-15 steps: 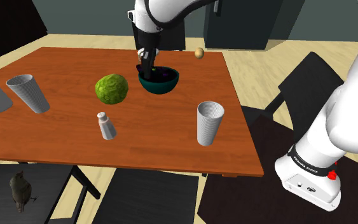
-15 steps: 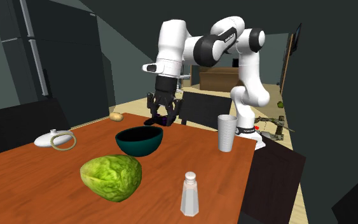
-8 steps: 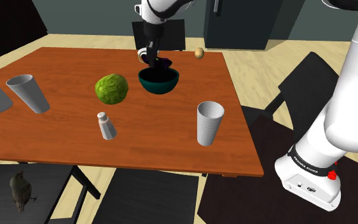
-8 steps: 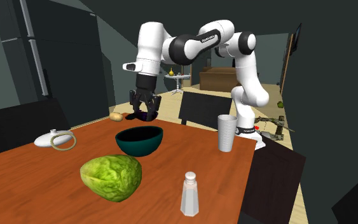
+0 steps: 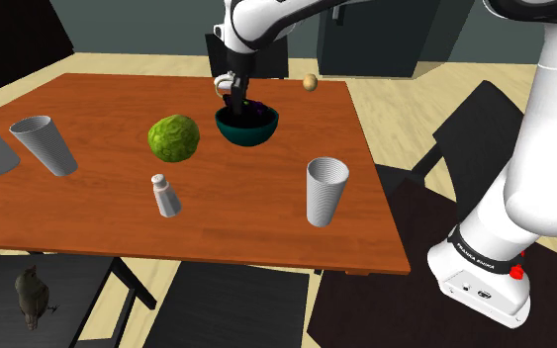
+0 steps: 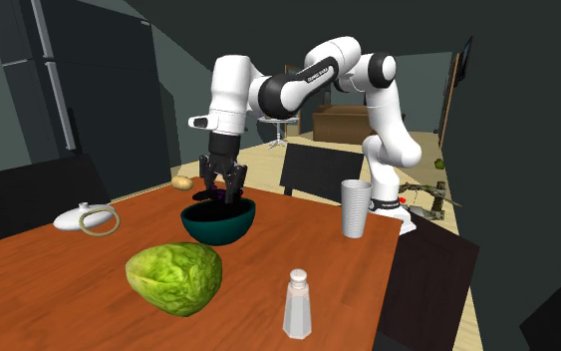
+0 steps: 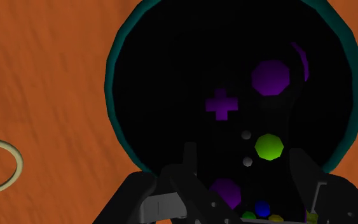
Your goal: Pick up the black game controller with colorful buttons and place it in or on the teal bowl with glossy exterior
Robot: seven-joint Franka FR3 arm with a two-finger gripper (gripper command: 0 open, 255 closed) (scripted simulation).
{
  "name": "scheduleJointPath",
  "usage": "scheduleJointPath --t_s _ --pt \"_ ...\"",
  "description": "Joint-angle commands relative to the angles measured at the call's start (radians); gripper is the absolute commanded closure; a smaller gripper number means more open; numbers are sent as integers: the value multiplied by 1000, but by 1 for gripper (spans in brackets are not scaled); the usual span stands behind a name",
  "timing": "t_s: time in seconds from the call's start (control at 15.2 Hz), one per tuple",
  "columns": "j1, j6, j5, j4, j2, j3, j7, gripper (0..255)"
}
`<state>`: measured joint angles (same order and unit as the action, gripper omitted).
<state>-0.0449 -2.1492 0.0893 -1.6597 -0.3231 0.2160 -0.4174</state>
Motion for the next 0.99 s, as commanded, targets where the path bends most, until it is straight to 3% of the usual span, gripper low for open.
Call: scheduleJointPath --t_s 0.0,0.66,0.73,0.92 --pt "-2 -23 3 -14 -8 -1 4 255" --pt "-2 -57 7 -37 -19 -2 6 255" --pt "-2 -57 7 -37 -19 -2 7 0" --pt "-2 -57 7 -37 -19 -2 6 0"
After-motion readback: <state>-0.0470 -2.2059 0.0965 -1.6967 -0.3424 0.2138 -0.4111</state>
